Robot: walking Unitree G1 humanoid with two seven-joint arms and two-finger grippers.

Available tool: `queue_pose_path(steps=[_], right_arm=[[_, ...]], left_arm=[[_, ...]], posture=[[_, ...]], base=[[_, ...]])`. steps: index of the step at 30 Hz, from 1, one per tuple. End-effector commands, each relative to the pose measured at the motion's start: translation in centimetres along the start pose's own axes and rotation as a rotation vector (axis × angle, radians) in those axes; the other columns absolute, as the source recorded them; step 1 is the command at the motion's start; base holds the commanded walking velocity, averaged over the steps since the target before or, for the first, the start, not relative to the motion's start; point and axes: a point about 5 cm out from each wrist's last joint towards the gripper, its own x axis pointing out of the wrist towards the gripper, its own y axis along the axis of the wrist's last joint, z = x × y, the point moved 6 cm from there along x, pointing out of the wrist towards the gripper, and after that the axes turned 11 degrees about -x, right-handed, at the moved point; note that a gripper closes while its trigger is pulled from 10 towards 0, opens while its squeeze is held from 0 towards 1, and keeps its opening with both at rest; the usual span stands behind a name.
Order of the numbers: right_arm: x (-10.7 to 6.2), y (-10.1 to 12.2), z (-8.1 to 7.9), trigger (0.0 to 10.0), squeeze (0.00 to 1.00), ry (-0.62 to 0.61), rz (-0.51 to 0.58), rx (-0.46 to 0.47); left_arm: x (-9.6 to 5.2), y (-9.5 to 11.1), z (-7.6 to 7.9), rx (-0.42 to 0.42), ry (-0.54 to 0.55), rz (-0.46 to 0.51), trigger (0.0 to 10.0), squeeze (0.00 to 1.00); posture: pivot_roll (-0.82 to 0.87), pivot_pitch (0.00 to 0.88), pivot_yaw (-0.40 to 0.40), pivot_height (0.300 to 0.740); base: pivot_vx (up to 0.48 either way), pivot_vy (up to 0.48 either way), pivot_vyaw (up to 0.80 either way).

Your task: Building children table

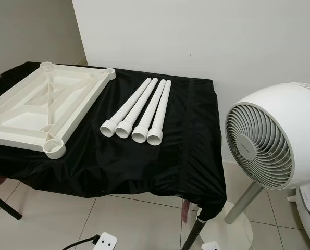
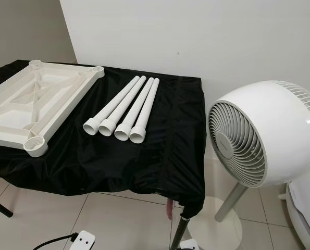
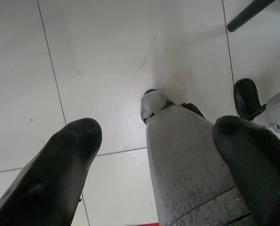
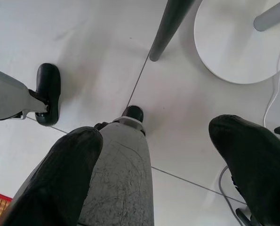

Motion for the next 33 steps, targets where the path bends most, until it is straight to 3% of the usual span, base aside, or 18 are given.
queue_pose_path(steps=[1,12,33], right_arm=[[-0.2,-1.3,-1.2,10.0,0.00,0.033,-0.043,-0.014],[0.0,-0.6,-1.1,10.0,0.00,0.032,-0.033,-0.010],[-0.1,-0.7,-1.4,10.0,0.00,0.030,-0.026,-0.003]], left_arm=[[-0.2,-1.1,-0.5,-0.025,0.037,-0.026,10.0,0.00],[-0.2,-1.2,-0.6,-0.028,0.042,-0.028,10.0,0.00],[-0.2,-1.2,-0.5,-0.033,0.043,-0.032,10.0,0.00]], posture=[[0.01,0.000,0.037,0.740],[0.01,0.000,0.041,0.740],[0.01,0.000,0.040,0.740]], base=[[0.000,0.000,0.00],[0.000,0.179,0.00],[0.000,0.407,0.00]])
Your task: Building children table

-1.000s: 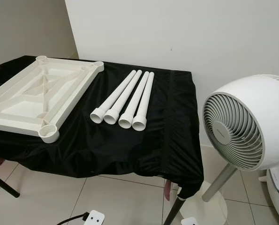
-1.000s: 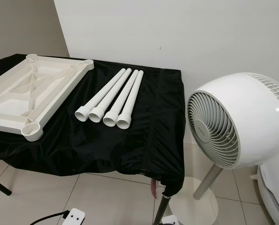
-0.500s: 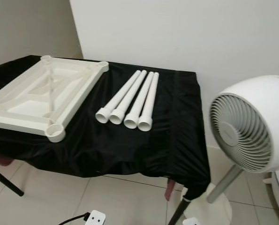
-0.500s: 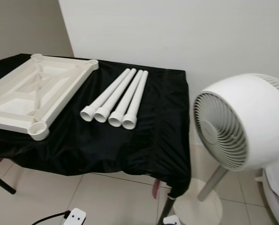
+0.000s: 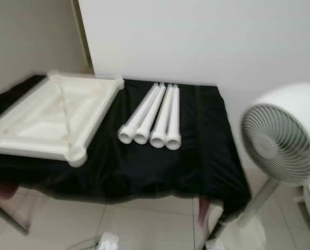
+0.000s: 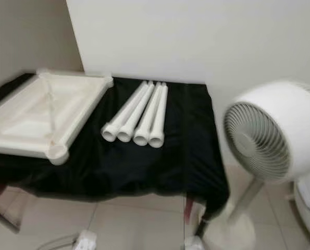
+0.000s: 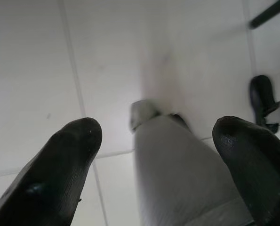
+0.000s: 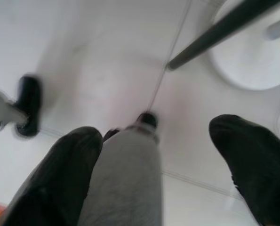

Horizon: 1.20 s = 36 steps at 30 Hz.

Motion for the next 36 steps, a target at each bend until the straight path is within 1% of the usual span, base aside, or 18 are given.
queue_pose_path(steps=[1,18,24,36], right_arm=[[-0.3,-1.5,-1.1,10.0,0.00,0.029,-0.042,-0.005],[-0.3,-1.8,-0.9,10.0,0.00,0.027,-0.056,-0.008],[-0.3,-1.8,-0.7,10.0,0.00,0.024,-0.062,-0.008],[-0.2,-1.5,-0.3,10.0,0.00,0.018,-0.057,-0.011]], left_arm=[[-0.1,-0.7,-0.4,-0.010,0.038,-0.024,10.0,0.00],[0.0,-0.5,-0.3,-0.013,0.038,-0.021,10.0,0.00],[0.0,-0.3,-0.3,-0.014,0.040,-0.018,10.0,0.00],[0.1,0.7,-0.1,0.009,0.018,0.012,10.0,0.00]], posture=[[0.01,0.000,0.040,0.740],[0.01,0.000,0.036,0.740],[0.01,0.000,0.036,0.740],[0.01,0.000,0.035,0.740]], base=[[0.000,0.412,0.00],[0.000,0.414,0.00],[0.000,0.309,0.00],[0.000,0.000,0.00]])
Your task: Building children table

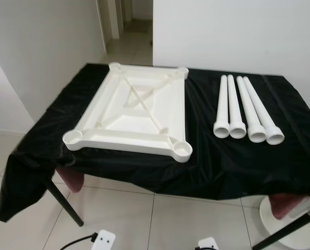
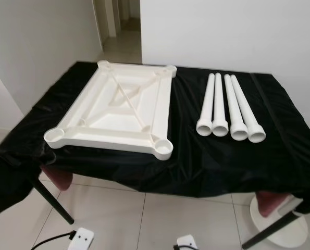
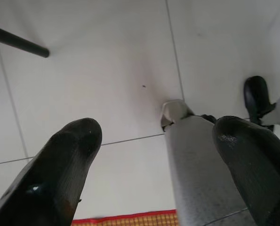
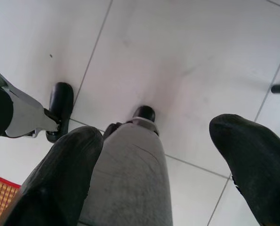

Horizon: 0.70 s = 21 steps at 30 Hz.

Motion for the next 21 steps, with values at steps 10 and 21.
queue_pose_path(steps=[10,21], right_arm=[[-0.2,-0.8,1.6,10.0,0.00,-0.028,-0.022,0.003],[-0.2,-0.8,1.4,10.0,0.00,-0.023,-0.023,0.004]], left_arm=[[0.0,0.5,0.2,0.032,-0.025,0.030,10.0,0.00],[0.0,0.7,-0.1,0.059,-0.019,0.029,10.0,0.00]], posture=[[0.01,0.000,0.045,0.740],[0.01,0.000,0.048,0.740]], base=[[0.000,0.000,0.00],[0.000,-0.226,0.00]])
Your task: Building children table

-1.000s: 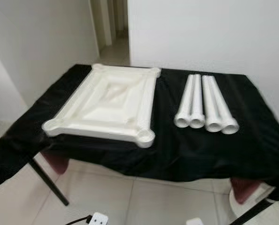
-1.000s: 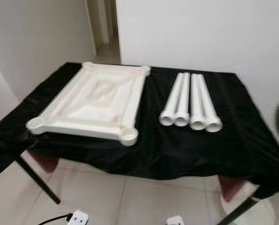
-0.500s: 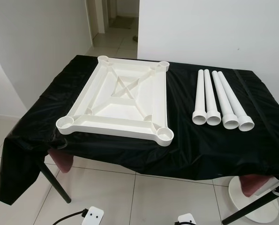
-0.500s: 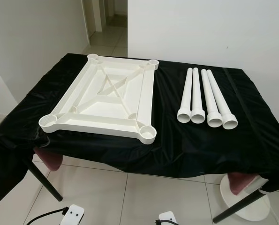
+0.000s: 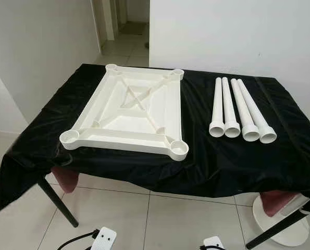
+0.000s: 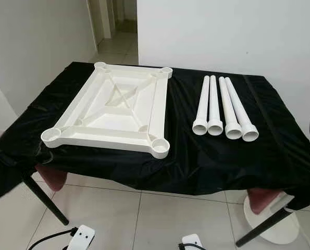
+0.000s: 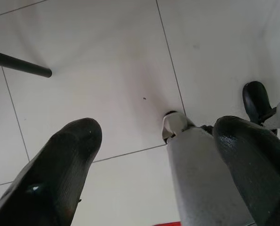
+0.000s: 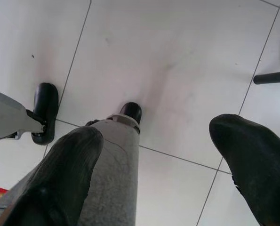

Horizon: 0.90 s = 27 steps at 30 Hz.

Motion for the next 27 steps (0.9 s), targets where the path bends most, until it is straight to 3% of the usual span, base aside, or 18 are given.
queue_pose_path(steps=[1,14,16,17,20,22,27], right_arm=[[-0.2,-1.0,-0.5,10.0,0.00,0.017,-0.029,-0.003],[-0.2,-1.0,-0.8,10.0,0.00,0.025,-0.021,-0.012],[-0.2,-0.6,-0.7,10.0,0.00,0.023,-0.003,-0.016],[-0.2,-0.6,-0.7,10.0,0.00,0.023,-0.003,-0.016],[-0.1,0.7,-0.2,10.0,0.00,0.019,0.060,-0.019],[0.1,3.5,0.4,10.0,0.00,0.037,0.166,-0.002],[0.1,5.9,0.5,10.0,0.00,0.079,0.252,0.000]], left_arm=[[0.0,-0.3,0.2,0.016,-0.012,-0.014,10.0,0.00],[-0.1,-0.2,0.4,0.011,-0.030,0.001,10.0,0.00],[0.0,0.2,0.3,0.087,-0.024,0.015,10.0,0.00],[0.0,0.2,0.3,0.087,-0.024,0.015,10.0,0.00],[-0.1,0.7,1.3,0.071,-0.098,0.051,10.0,0.00],[-0.2,1.2,2.7,0.116,-0.206,0.071,10.0,0.00],[-0.5,1.4,4.1,0.154,-0.308,0.077,10.0,0.00]], posture=[[0.01,0.000,0.048,0.740],[0.02,0.000,0.048,0.740],[0.01,0.000,0.048,0.740],[0.01,0.000,0.048,0.740],[0.01,0.000,0.046,0.740],[0.01,0.000,0.042,0.740],[0.01,0.000,0.046,0.740]], base=[[0.000,0.000,0.00],[0.000,0.000,0.00],[0.000,0.000,0.00],[0.000,0.000,0.00],[0.000,0.000,0.00],[0.000,0.000,0.00],[0.000,0.000,0.00]])
